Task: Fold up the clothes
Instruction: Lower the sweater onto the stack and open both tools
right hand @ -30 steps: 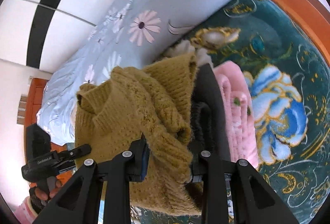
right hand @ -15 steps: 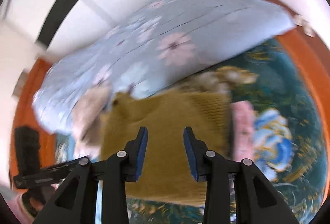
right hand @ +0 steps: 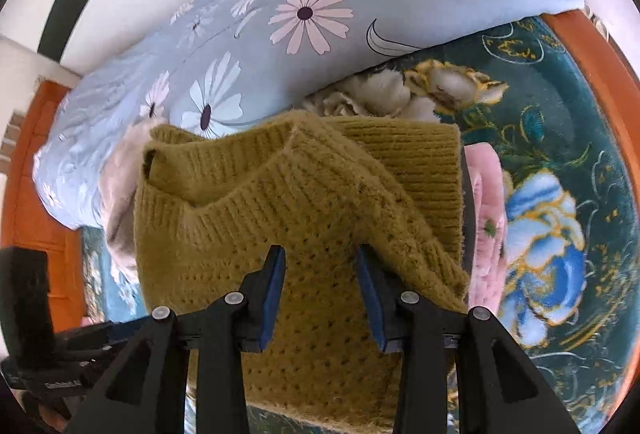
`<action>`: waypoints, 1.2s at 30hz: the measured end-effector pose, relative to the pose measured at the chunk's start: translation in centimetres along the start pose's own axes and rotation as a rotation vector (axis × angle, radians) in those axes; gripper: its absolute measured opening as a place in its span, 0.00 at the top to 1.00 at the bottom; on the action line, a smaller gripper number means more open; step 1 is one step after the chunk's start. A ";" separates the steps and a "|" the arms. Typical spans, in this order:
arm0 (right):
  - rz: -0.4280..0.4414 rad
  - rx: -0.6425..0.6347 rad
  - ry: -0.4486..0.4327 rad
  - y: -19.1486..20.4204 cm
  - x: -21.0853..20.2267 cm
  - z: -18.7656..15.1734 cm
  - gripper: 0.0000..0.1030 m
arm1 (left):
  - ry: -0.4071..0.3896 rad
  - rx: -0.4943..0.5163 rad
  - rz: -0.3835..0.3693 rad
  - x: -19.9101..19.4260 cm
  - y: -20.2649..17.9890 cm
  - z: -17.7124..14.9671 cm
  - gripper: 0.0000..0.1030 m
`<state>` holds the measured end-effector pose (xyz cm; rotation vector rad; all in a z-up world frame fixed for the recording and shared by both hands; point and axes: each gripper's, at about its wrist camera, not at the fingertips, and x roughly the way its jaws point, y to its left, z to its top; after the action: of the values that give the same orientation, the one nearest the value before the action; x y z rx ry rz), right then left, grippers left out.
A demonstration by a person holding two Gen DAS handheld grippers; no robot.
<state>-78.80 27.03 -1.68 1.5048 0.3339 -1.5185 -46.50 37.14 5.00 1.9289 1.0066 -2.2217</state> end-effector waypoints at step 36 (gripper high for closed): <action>-0.111 0.020 -0.058 8.0 -5.9 -13.5 0.08 | -0.172 0.007 -0.075 -8.1 3.0 -10.6 0.00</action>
<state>-65.43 35.36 3.95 1.4756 0.3749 -1.6536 -34.07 36.86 10.71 1.6940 1.0634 -2.3847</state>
